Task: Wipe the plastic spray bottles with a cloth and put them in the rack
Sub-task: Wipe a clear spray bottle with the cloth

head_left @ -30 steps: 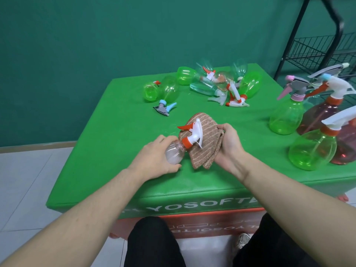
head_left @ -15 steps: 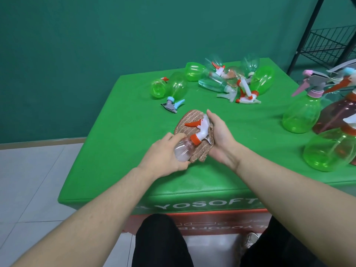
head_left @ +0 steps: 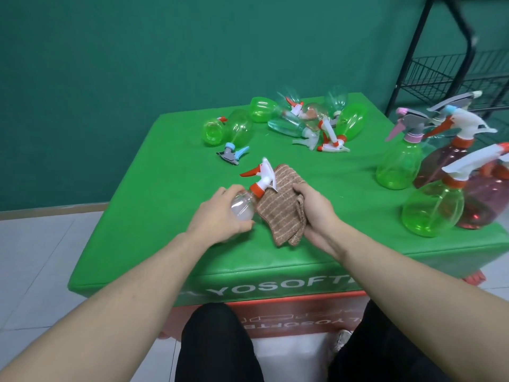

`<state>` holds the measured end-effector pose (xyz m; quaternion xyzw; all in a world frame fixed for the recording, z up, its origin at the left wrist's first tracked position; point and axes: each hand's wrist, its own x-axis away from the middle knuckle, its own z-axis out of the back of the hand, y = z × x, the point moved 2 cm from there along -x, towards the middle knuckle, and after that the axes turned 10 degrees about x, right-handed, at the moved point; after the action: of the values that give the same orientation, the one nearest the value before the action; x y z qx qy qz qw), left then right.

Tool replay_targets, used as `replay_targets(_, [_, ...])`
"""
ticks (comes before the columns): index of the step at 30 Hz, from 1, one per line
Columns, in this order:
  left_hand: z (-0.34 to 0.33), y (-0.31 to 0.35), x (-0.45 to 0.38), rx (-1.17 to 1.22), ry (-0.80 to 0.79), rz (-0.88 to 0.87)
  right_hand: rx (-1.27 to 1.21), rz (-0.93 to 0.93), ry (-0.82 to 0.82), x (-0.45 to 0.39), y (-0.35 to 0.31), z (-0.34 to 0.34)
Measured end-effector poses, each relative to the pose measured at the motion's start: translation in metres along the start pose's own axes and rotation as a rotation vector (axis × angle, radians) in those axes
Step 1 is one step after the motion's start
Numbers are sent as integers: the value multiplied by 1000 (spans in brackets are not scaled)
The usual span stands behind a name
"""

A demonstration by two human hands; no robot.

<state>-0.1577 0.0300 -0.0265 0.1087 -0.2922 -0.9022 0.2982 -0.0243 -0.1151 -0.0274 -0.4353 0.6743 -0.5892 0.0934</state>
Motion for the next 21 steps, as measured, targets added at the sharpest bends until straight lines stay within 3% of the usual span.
replay_targets(13, [-7,-2,13,-82,-30,-76,506,348,180,-15,-26,-4])
replay_targets(21, [-8,-7,3,-44,19,-11,662,446,55,-18,-2,-25])
